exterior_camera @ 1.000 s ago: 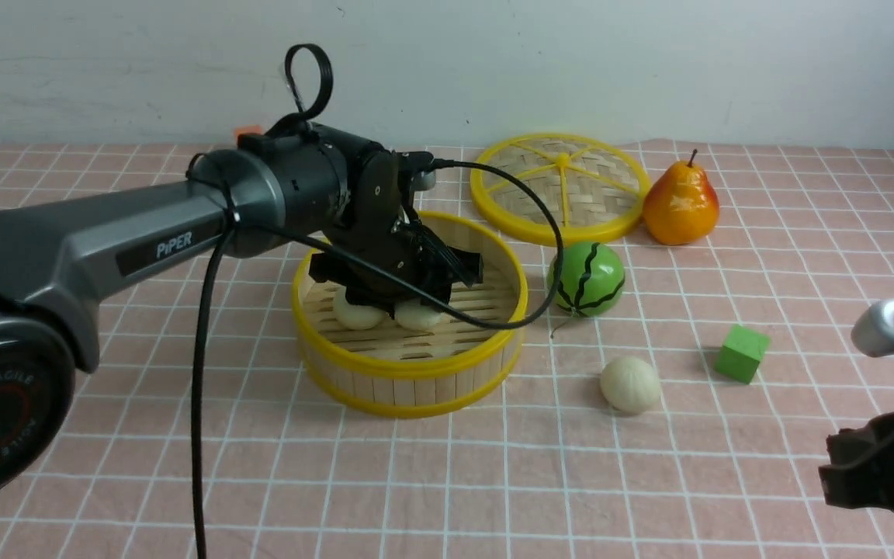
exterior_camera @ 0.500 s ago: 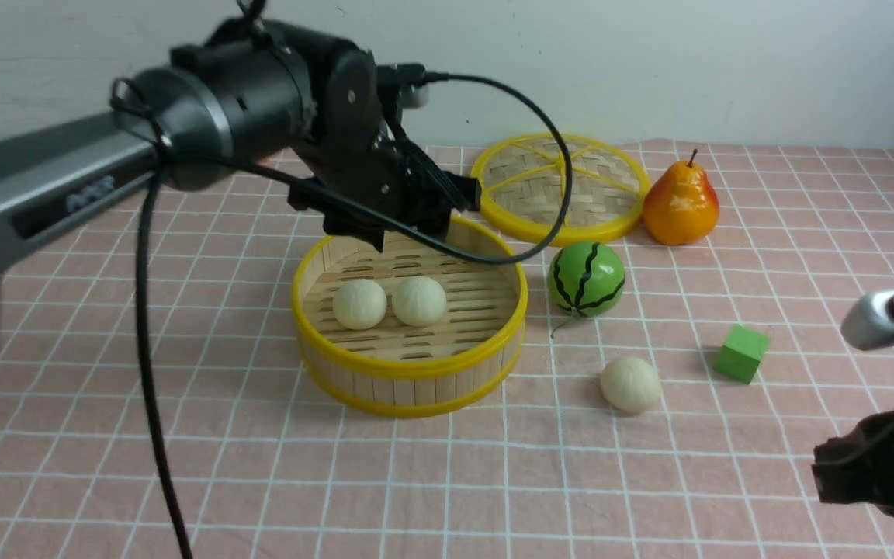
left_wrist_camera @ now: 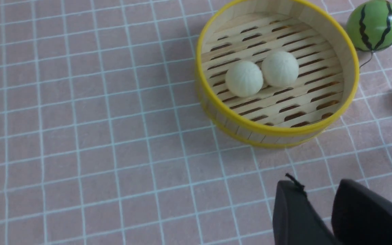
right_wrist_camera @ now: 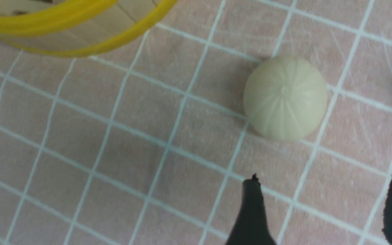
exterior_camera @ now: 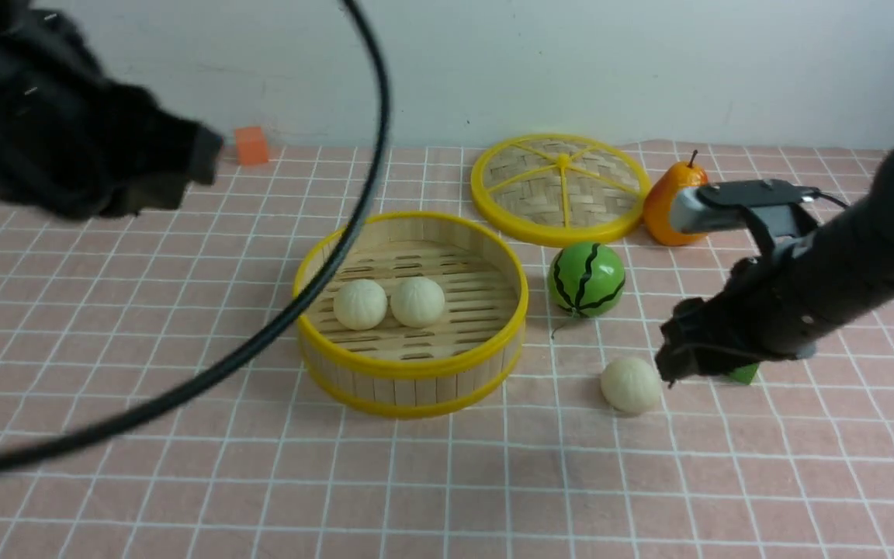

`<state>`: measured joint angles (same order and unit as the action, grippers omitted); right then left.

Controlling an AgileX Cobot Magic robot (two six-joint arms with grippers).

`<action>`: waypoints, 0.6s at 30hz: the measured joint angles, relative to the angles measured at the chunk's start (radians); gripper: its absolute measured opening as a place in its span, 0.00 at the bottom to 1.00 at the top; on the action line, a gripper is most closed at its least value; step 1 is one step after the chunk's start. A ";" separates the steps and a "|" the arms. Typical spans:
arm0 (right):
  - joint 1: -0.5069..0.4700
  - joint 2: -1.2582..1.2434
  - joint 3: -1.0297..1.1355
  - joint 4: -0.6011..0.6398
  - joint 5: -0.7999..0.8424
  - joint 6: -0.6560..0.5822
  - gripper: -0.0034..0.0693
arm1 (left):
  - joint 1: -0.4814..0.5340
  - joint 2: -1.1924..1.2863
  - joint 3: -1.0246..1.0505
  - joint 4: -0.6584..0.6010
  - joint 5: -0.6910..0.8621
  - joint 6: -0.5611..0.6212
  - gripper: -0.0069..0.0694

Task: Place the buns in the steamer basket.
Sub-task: Use the right arm to grab a steamed stuffed bun

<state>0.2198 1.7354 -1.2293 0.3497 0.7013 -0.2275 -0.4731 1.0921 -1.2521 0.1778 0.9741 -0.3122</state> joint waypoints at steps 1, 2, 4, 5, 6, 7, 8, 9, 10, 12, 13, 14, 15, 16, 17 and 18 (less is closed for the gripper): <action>0.000 0.000 0.000 0.000 0.000 0.000 0.74 | 0.000 -0.010 0.011 0.002 -0.003 -0.005 0.31; 0.000 0.063 -0.050 -0.009 -0.002 0.000 0.75 | 0.000 -0.090 0.082 0.011 -0.024 -0.043 0.30; 0.003 0.128 -0.095 -0.024 -0.002 0.000 0.75 | 0.000 -0.161 0.166 0.023 -0.032 -0.065 0.30; 0.004 0.156 -0.116 -0.034 -0.002 0.000 0.75 | 0.000 -0.194 0.201 0.032 -0.035 -0.073 0.30; 0.009 0.182 -0.139 -0.051 -0.002 0.000 0.75 | 0.000 -0.232 0.243 0.047 -0.035 -0.077 0.30; 0.015 0.222 -0.165 -0.078 0.000 0.000 0.75 | 0.000 -0.272 0.293 0.070 -0.035 -0.084 0.30; 0.022 0.243 -0.172 -0.089 0.000 0.000 0.74 | 0.000 -0.296 0.324 0.088 -0.035 -0.093 0.30; 0.028 0.264 -0.182 -0.101 0.000 0.000 0.72 | 0.000 -0.324 0.362 0.110 -0.035 -0.104 0.30; 0.033 0.279 -0.187 -0.105 -0.001 0.000 0.69 | 0.000 -0.348 0.398 0.133 -0.035 -0.113 0.30; 0.045 0.300 -0.194 -0.104 -0.009 -0.003 0.57 | 0.000 -0.389 0.463 0.178 -0.035 -0.141 0.30; 0.049 0.302 -0.194 -0.103 -0.010 -0.012 0.51 | 0.000 -0.400 0.491 0.199 -0.034 -0.151 0.30; 0.050 0.302 -0.196 -0.103 -0.010 -0.012 0.49 | 0.000 -0.403 0.496 0.203 -0.034 -0.154 0.30; 0.056 0.300 -0.202 -0.105 -0.003 -0.030 0.36 | 0.000 -0.418 0.529 0.226 -0.030 -0.174 0.30; 0.057 0.295 -0.208 -0.106 0.006 -0.046 0.24 | 0.000 -0.430 0.555 0.243 -0.022 -0.190 0.31; 0.057 0.292 -0.212 -0.109 0.009 -0.048 0.21 | 0.000 -0.431 0.558 0.245 -0.020 -0.193 0.31; 0.057 0.280 -0.225 -0.116 0.050 -0.062 0.10 | 0.000 -0.442 0.578 0.255 -0.008 -0.214 0.31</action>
<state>0.2767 2.0156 -1.4548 0.2334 0.7514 -0.2897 -0.4731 0.6500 -0.6744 0.4328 0.9665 -0.5263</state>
